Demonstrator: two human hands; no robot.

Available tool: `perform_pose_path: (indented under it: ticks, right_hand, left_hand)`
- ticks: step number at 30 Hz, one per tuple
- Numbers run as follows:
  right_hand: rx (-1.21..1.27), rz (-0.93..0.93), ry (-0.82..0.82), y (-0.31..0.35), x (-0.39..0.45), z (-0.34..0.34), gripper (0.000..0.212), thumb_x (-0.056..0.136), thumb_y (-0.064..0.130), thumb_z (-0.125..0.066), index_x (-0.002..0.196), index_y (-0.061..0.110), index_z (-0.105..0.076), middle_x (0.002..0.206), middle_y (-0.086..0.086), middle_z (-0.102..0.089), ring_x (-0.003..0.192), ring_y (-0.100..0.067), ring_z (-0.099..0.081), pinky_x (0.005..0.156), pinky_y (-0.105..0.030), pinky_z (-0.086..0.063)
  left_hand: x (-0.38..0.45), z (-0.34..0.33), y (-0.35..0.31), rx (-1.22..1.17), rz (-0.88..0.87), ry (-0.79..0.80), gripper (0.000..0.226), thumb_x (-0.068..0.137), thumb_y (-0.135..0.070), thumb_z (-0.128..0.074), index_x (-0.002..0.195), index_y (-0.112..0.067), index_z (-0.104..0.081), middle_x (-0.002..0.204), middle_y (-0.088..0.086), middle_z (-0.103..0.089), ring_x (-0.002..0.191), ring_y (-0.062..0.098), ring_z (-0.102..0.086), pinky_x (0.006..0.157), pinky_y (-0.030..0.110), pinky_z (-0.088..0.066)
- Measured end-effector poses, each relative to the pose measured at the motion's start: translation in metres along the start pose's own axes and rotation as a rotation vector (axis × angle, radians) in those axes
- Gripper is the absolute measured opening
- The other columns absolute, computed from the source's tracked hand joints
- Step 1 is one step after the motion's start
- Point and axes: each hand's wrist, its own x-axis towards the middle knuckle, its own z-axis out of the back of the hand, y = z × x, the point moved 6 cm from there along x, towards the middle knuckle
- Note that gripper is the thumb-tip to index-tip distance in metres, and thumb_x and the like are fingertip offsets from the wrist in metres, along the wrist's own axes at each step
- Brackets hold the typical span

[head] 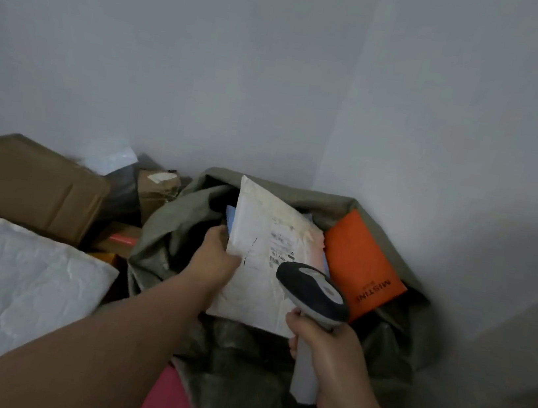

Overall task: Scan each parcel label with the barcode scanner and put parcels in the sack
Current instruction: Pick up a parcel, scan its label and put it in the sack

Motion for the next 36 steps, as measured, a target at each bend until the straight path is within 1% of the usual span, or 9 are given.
perform_pose_path:
  ticks: [4, 8, 11, 14, 18, 22, 30, 33, 36]
  right_hand:
    - [0.011, -0.062, -0.026, -0.012, 0.030, 0.017, 0.006, 0.080, 0.008, -0.076, 0.086, 0.008, -0.073, 0.067, -0.009, -0.066, 0.070, -0.024, -0.061, 0.069, -0.037, -0.049]
    - [-0.011, -0.074, -0.030, -0.021, 0.043, 0.019, 0.005, 0.079, 0.008, -0.077, 0.078, 0.012, -0.074, 0.063, -0.007, -0.069, 0.069, -0.024, -0.063, 0.071, -0.039, -0.050]
    - [-0.024, -0.074, 0.004, -0.022, 0.045, 0.017, 0.006, 0.080, 0.010, -0.076, 0.086, 0.011, -0.074, 0.065, -0.007, -0.068, 0.070, -0.022, -0.063, 0.070, -0.038, -0.050]
    - [-0.052, -0.063, 0.037, -0.019, 0.043, 0.011, 0.005, 0.081, 0.014, -0.076, 0.085, 0.011, -0.074, 0.068, -0.008, -0.069, 0.074, -0.024, -0.064, 0.075, -0.042, -0.052]
    - [-0.055, -0.049, 0.093, -0.015, 0.026, -0.014, 0.011, 0.082, 0.012, -0.075, 0.093, 0.014, -0.072, 0.073, -0.008, -0.069, 0.074, -0.022, -0.063, 0.072, -0.038, -0.051]
    - [-0.034, -0.031, 0.175, -0.015, -0.005, -0.057, 0.006, 0.083, 0.010, -0.074, 0.089, 0.009, -0.073, 0.070, -0.009, -0.067, 0.070, -0.022, -0.061, 0.067, -0.036, -0.049]
    - [-0.073, -0.006, 0.340, -0.038, -0.111, -0.166, 0.013, 0.080, 0.014, -0.077, 0.079, 0.001, -0.075, 0.068, -0.012, -0.067, 0.066, -0.025, -0.063, 0.066, -0.035, -0.046]
    - [-0.065, -0.008, 0.397, -0.049, -0.157, -0.207, 0.033, 0.071, 0.021, -0.082, 0.091, -0.004, -0.074, 0.077, -0.015, -0.069, 0.072, -0.027, -0.064, 0.071, -0.039, -0.048]
    - [-0.074, 0.034, 0.400, -0.056, -0.192, -0.239, 0.021, 0.075, 0.018, -0.082, 0.085, 0.001, -0.074, 0.071, -0.008, -0.068, 0.068, -0.022, -0.064, 0.067, -0.035, -0.048]
  left_hand:
    - [0.028, -0.022, 0.013, 0.213, -0.038, -0.152, 0.073, 0.093, -0.004, -0.057, 0.153, -0.024, -0.019, 0.146, 0.013, -0.038, 0.120, 0.033, -0.049, 0.097, 0.045, -0.046]
    - [0.037, -0.048, 0.035, 0.708, -0.090, 0.044, 0.052, 0.098, -0.022, -0.053, 0.148, -0.024, -0.042, 0.161, 0.007, -0.019, 0.144, 0.030, -0.025, 0.116, 0.034, -0.022]
    - [0.039, -0.047, 0.042, 0.694, -0.072, 0.133, 0.051, 0.100, -0.024, -0.051, 0.149, -0.020, -0.042, 0.163, 0.003, -0.022, 0.149, 0.021, -0.022, 0.118, 0.028, -0.018]
    - [0.033, -0.035, 0.037, 0.593, -0.101, 0.127, 0.051, 0.099, -0.023, -0.056, 0.148, -0.020, -0.045, 0.157, 0.004, -0.036, 0.143, 0.019, -0.034, 0.115, 0.028, -0.026]
    - [0.009, 0.004, 0.029, 0.509, -0.152, 0.059, 0.023, 0.099, -0.018, -0.054, 0.118, -0.027, -0.064, 0.107, -0.003, -0.064, 0.098, 0.013, -0.062, 0.083, 0.024, -0.047]
    - [-0.026, 0.076, 0.035, 0.469, -0.167, -0.101, 0.028, 0.099, -0.021, -0.055, 0.127, -0.021, -0.062, 0.105, -0.007, -0.066, 0.084, 0.011, -0.062, 0.069, 0.020, -0.046]
    - [-0.127, 0.249, 0.077, 0.593, -0.136, -0.340, 0.033, 0.099, -0.019, -0.053, 0.131, -0.018, -0.062, 0.129, 0.001, -0.063, 0.116, 0.018, -0.058, 0.094, 0.024, -0.041]
    - [-0.165, 0.308, 0.096, 0.649, -0.121, -0.353, 0.034, 0.099, -0.024, -0.054, 0.132, -0.022, -0.061, 0.130, -0.001, -0.061, 0.112, 0.018, -0.059, 0.093, 0.028, -0.047]
    - [-0.193, 0.355, 0.108, 0.728, -0.138, -0.360, 0.038, 0.096, -0.025, -0.058, 0.134, -0.025, -0.059, 0.130, -0.001, -0.059, 0.111, 0.018, -0.059, 0.091, 0.031, -0.048]
